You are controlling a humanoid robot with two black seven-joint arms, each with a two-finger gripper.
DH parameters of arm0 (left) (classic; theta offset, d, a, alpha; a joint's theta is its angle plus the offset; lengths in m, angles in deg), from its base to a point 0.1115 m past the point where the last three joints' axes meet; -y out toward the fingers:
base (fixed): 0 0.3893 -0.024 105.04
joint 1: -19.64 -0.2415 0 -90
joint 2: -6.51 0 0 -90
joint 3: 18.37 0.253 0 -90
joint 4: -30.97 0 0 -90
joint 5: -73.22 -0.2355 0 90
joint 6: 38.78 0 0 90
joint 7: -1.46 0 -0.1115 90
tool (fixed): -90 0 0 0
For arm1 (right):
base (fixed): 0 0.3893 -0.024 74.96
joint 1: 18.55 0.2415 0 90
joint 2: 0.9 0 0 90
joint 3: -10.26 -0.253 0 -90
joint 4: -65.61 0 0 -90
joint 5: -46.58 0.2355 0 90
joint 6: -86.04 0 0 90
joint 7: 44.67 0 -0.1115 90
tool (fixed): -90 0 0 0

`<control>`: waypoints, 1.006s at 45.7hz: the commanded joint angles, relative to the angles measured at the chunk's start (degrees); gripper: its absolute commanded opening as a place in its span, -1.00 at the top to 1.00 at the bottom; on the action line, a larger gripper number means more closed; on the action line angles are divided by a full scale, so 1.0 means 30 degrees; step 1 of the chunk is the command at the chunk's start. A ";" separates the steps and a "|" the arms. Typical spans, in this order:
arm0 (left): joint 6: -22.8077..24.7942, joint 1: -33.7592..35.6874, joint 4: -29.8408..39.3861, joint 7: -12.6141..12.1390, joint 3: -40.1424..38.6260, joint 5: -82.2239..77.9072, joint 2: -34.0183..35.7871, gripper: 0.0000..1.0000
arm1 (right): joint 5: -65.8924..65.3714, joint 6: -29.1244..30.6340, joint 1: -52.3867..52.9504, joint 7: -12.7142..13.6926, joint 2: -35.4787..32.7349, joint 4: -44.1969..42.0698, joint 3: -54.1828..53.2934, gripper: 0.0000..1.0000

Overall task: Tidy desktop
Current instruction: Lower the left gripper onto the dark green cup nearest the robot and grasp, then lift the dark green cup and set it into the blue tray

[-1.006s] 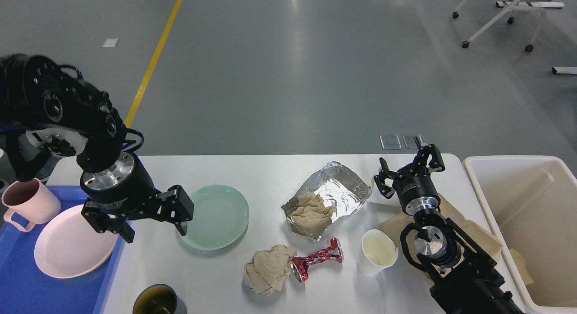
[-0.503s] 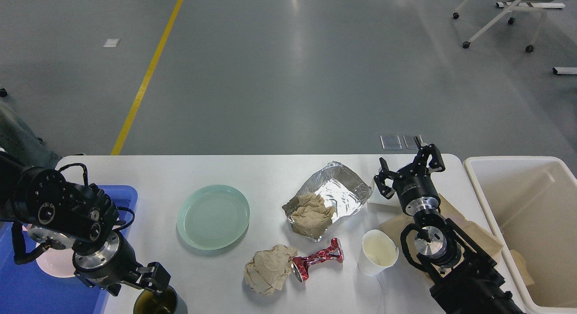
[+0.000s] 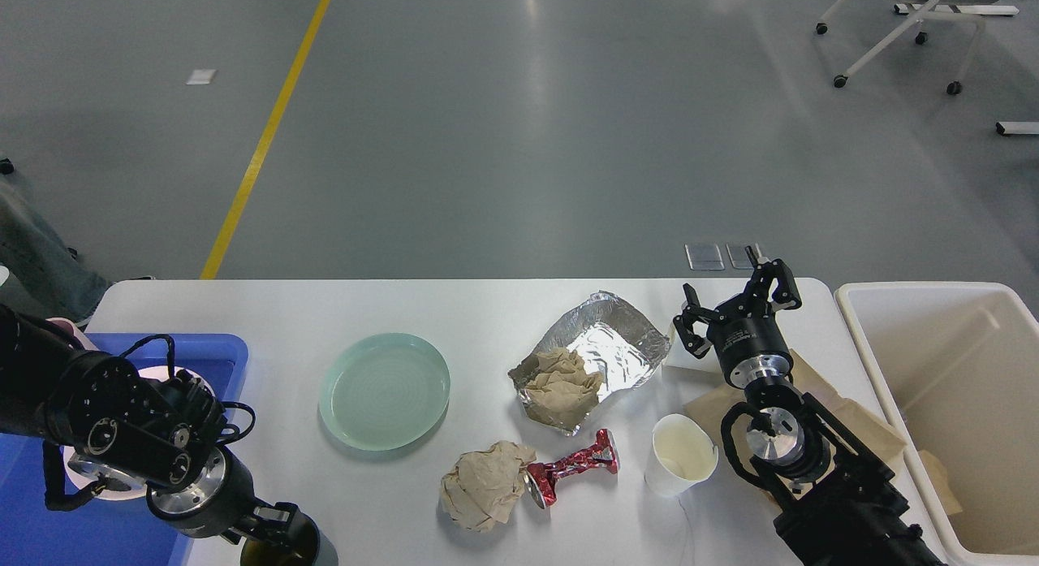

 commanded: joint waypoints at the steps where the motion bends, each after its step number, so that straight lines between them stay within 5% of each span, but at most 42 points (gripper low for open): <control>1: 0.0225 -0.0036 -0.0013 -0.0047 -0.0054 -0.0145 0.0061 0.26 | 0.0000 0.0001 -0.0019 0.0000 0.0000 0.0001 0.0000 -1.00; 15: 0.1044 -0.0036 -0.0013 -0.0106 0.0004 -0.0203 0.0178 0.99 | 0.0000 0.0001 -0.0019 0.0000 0.0000 0.0001 0.0000 -1.00; 28: 0.2742 0.0782 0.0046 -0.0018 -0.0054 -0.0145 0.0705 1.00 | 0.0000 0.0001 0.0011 0.0000 0.0000 0.0001 0.0000 -1.00; 40: 0.9185 0.7166 0.0251 0.0071 0.0648 0.0207 0.2024 1.00 | 0.0000 0.0001 0.0011 0.0000 0.0000 -0.0028 0.0000 -1.00; 46: 1.0888 1.1090 0.1127 0.0187 0.2023 0.1580 0.1732 1.00 | 0.0000 0.0001 0.0011 0.0000 0.0000 -0.0028 0.0000 -1.00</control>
